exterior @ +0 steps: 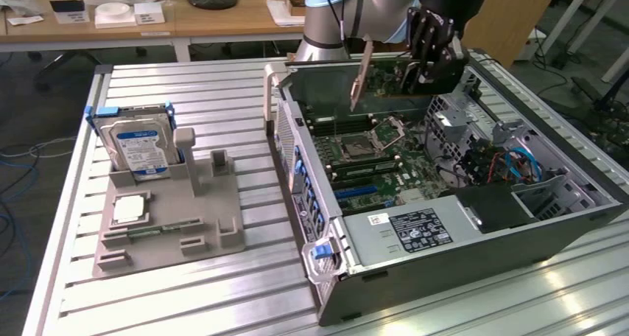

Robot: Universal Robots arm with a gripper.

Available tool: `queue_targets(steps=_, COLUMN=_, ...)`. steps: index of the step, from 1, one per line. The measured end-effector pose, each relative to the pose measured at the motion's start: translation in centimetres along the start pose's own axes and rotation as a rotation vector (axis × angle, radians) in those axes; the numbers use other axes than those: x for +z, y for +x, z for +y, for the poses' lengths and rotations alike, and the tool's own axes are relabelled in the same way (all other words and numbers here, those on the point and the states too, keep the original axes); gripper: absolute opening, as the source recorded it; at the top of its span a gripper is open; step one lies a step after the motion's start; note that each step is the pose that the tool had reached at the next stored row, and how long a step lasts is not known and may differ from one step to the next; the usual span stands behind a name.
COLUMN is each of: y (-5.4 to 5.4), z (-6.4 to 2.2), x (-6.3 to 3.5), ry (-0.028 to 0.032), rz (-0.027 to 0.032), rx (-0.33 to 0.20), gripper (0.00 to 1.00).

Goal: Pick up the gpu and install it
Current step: 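Insert the gpu into the slot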

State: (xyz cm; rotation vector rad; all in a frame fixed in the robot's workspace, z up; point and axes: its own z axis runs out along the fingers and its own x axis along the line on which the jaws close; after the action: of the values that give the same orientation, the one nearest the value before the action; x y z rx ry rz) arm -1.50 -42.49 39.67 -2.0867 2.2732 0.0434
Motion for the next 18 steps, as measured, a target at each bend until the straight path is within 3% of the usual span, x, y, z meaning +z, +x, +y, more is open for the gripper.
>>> queue_targets(steps=1, y=0.0, z=0.01, x=0.11, ry=-0.0003, rz=-0.0052, rx=0.0, gripper=0.28)
queue_targets(steps=2, y=0.01, z=0.01, x=0.18, ry=-0.0004, rz=-0.0065, rx=0.0, gripper=0.28)
queue_targets(steps=18, y=0.01, z=0.06, x=0.23, ry=-0.0003, rz=-0.0043, rx=0.0, gripper=0.28)
